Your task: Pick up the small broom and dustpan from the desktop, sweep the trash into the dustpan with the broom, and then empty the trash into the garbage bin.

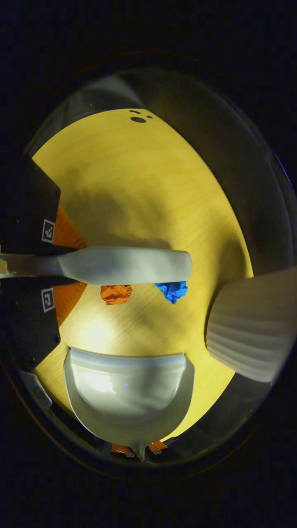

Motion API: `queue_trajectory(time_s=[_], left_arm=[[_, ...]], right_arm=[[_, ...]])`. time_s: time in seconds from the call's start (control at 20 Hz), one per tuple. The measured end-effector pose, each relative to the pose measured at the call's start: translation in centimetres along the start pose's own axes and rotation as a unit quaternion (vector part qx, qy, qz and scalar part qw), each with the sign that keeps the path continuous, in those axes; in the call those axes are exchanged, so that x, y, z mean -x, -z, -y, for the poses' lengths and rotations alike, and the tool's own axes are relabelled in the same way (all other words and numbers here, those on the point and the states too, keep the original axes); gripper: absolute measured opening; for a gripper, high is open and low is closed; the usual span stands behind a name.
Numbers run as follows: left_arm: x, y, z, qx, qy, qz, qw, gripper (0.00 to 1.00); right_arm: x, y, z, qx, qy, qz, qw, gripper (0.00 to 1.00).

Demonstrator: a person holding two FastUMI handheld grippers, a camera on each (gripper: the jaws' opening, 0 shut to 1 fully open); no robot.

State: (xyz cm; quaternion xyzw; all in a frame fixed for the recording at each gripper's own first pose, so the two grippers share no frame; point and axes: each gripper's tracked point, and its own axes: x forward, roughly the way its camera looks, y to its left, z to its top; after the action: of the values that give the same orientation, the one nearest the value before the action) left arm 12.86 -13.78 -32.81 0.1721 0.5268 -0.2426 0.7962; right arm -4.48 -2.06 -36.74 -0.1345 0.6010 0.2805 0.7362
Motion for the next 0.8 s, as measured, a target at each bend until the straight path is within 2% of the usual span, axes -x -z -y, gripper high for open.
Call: queue_trajectory(time_s=[0.4,0.55,0.8], left_arm=[[1.5,0.1,6.6,-0.058,0.116,-0.003,0.992,0.25],[2.7,-0.1,8.9,-0.054,0.160,-0.011,0.986,0.25],[5.7,0.2,10.3,-0.017,0.184,-0.014,0.983,0.25]], right_arm=[[-1.2,0.6,2.0,0.005,-0.003,0.026,1.000,0.36],[-1.4,1.1,1.7,0.005,-0.004,0.041,0.999,0.36],[-2.2,1.6,1.3,-0.010,-0.004,0.071,0.997,0.36]])
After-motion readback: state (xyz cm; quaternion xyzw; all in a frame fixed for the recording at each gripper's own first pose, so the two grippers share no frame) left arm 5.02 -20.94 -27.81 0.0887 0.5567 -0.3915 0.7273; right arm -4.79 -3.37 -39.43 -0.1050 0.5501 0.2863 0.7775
